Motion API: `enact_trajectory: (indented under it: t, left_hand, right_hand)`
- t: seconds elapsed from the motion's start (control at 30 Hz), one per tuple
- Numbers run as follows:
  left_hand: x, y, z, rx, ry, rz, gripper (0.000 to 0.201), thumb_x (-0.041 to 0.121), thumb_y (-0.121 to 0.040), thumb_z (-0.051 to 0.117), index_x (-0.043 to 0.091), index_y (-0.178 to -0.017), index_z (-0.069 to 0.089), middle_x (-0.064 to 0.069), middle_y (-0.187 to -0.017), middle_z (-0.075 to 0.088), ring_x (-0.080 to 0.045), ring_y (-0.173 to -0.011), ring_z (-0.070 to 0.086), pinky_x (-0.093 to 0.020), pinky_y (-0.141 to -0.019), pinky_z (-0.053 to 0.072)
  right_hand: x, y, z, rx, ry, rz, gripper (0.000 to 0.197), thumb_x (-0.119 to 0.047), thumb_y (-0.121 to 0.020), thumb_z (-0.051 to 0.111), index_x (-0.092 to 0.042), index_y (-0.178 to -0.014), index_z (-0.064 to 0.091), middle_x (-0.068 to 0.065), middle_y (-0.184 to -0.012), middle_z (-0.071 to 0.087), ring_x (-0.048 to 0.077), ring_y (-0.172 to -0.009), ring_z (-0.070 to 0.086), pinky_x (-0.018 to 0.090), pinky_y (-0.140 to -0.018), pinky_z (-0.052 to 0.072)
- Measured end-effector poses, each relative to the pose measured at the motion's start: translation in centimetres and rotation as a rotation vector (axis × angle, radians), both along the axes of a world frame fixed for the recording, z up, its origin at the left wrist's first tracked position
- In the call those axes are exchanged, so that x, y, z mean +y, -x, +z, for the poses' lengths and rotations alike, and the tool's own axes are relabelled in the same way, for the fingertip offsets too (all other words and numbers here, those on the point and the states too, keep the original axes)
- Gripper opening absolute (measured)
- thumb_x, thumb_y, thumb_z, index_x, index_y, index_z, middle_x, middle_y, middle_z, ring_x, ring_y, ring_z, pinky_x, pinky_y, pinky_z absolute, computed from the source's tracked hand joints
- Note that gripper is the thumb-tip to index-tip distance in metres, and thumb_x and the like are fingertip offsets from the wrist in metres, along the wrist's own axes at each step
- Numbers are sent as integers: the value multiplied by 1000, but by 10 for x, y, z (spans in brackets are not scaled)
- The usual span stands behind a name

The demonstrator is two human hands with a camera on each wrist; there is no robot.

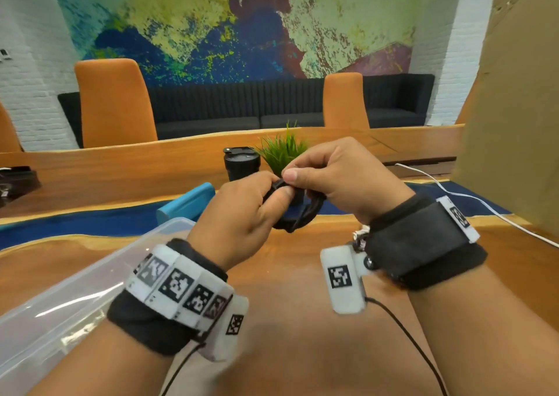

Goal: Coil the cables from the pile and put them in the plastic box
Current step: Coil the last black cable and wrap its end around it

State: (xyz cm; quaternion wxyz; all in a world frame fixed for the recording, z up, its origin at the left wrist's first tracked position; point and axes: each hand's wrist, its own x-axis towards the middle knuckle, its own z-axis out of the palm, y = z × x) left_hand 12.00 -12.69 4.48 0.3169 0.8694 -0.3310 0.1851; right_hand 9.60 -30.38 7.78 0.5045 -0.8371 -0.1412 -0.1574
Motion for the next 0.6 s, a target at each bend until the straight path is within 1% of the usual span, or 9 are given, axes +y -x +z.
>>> enact_trajectory:
  t: [0.03,0.1,0.13,0.17,0.23,0.3,0.37,0.47,0.6]
  left_hand:
    - [-5,-2,3,66,-33,-17,35,47,-99,45,22,-115,63,7,-93,66,-10,-84,63,-39,-74,54]
    - [-11,-6,8,193,-97,-38,51,57,-96,44,23,-131,55,6,-108,66,-11,-98,63,-37,-85,54]
    - [-12,-9,10,222,-125,-40,59,64,-92,41,24,-135,52,6,-113,66,-12,-103,62,-38,-89,53]
    - [-11,-11,12,234,-159,-33,63,67,-90,40,26,-136,51,6,-114,65,-12,-105,62,-38,-90,52]
    - [-8,-11,15,251,-258,11,59,65,-93,44,28,-138,49,7,-115,64,-11,-103,60,-34,-87,51]
    - [-5,-6,18,282,-429,56,54,58,-94,50,28,-139,48,8,-116,61,-10,-100,57,-29,-83,47]
    - [-2,0,20,330,-623,61,49,56,-95,51,30,-136,51,9,-116,60,-9,-99,57,-26,-81,46]
    - [5,5,21,417,-775,67,44,55,-95,51,31,-132,55,8,-120,61,-6,-95,57,-22,-79,46]
    - [38,-3,29,378,-906,218,43,57,-94,51,30,-126,59,5,-119,64,-14,-104,59,-33,-93,48]
  right_hand:
    - [-7,-2,0,21,2,-4,12,-16,-86,73,-5,-90,77,8,-76,72,8,-64,63,24,-61,55]
    - [-25,-8,-1,77,-10,-45,13,-15,-85,74,-3,-90,76,17,-82,73,14,-68,64,32,-66,55]
    - [-37,-11,-1,111,13,-94,15,-16,-86,73,-2,-91,75,20,-86,73,19,-70,63,36,-68,54]
    - [-49,-14,-2,152,76,-156,17,-19,-86,73,-3,-92,75,21,-89,73,21,-71,60,35,-68,51]
    - [-73,-17,-7,254,269,-270,18,-25,-86,74,-9,-92,76,10,-82,71,15,-69,57,25,-63,48]
    - [-91,-19,-22,352,412,-321,17,-29,-83,76,-13,-89,77,1,-77,69,12,-68,57,22,-59,45]
    - [-98,-22,-43,413,498,-306,14,-29,-81,79,-15,-86,77,0,-79,71,14,-72,61,25,-64,49]
    - [-90,-25,-68,421,648,-261,10,-28,-80,79,-19,-84,76,-2,-82,72,14,-80,64,27,-75,51]
    - [-76,-29,-77,397,970,-273,18,-31,-85,73,-24,-102,75,-2,-104,71,18,-99,64,29,-84,51]
